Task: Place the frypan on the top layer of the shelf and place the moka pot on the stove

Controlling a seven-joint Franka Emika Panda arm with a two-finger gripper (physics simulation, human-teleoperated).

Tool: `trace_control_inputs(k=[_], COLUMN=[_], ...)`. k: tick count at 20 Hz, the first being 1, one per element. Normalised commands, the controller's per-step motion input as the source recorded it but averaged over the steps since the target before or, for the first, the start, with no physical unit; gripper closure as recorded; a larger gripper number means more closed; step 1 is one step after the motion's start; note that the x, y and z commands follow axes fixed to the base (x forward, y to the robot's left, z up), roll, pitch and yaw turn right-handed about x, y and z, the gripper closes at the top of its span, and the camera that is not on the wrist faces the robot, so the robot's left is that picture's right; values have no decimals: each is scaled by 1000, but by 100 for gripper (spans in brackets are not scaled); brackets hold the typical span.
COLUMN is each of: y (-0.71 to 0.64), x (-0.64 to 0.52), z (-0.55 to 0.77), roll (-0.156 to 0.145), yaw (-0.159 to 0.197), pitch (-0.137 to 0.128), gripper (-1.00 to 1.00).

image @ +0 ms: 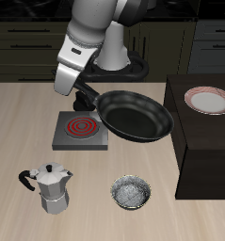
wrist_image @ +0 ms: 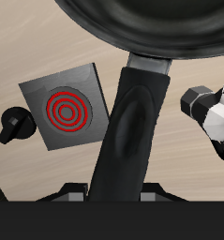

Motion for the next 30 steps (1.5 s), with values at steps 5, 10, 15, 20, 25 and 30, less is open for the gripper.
trace_control_inputs(k=[5, 10, 15, 20, 25, 30], y=[-187, -114, 127, 217, 128, 151], x=[164, 111, 105, 2, 52, 30], z=[-5, -75, -105, -26, -1, 6], roll=[-40, -24, 17, 42, 24, 25], yaw=[17, 5, 40, 29, 5, 17], pitch=[1, 6, 10, -5, -8, 0], gripper=[100, 100, 100, 100, 100, 100])
